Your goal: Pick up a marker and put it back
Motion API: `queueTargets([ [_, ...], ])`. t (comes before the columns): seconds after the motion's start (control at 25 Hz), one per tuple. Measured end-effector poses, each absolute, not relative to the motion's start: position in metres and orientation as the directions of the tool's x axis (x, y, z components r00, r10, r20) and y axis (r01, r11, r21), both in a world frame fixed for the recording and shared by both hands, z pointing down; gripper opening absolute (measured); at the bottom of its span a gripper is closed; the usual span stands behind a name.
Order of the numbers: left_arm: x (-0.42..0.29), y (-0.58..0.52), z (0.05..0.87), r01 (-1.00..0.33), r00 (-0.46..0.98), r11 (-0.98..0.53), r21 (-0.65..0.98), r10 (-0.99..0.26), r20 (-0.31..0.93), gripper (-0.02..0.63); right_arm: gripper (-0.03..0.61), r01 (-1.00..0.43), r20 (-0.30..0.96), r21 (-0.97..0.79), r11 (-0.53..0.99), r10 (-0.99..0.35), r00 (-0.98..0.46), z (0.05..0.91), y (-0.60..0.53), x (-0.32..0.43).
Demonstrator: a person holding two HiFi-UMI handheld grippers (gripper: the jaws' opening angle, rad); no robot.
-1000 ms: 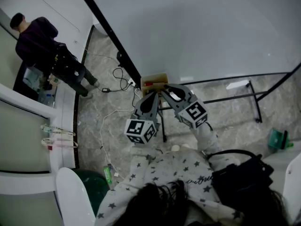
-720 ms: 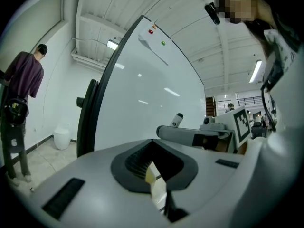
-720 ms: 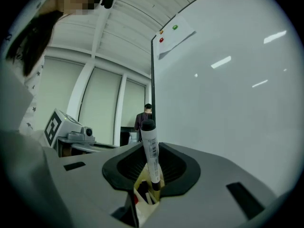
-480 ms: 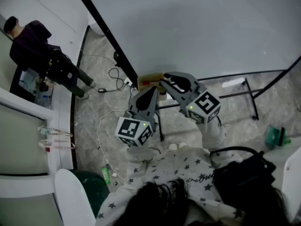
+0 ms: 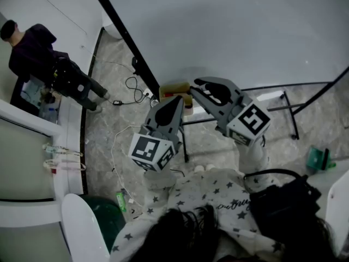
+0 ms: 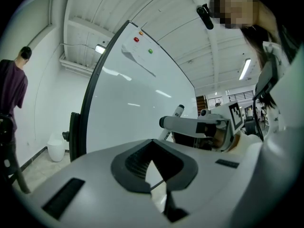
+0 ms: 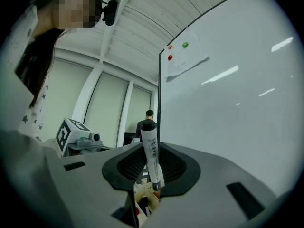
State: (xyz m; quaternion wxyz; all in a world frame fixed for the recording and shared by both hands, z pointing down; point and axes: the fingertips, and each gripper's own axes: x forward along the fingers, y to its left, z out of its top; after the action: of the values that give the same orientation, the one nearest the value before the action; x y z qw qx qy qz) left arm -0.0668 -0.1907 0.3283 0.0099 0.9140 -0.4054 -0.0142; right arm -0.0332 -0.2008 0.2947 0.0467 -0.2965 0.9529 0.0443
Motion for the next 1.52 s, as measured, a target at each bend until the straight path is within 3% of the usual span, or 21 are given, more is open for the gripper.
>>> queueTargets([
  [1.04,-0.068,-0.195,0.33,-0.753,0.656,-0.657,0.023,-0.753,-0.041,0.002,0.083,-0.544,-0.096,0.068,0.836,-0.537,-0.838,0.299,-0.202,-0.039],
  [1.52,-0.082,-0.206,0.361,-0.81,0.582,-0.583,0.057,-0.812,-0.032,0.002,0.083,-0.503,-0.055,-0.007,0.864,-0.503,-0.863,0.351,-0.224,-0.056],
])
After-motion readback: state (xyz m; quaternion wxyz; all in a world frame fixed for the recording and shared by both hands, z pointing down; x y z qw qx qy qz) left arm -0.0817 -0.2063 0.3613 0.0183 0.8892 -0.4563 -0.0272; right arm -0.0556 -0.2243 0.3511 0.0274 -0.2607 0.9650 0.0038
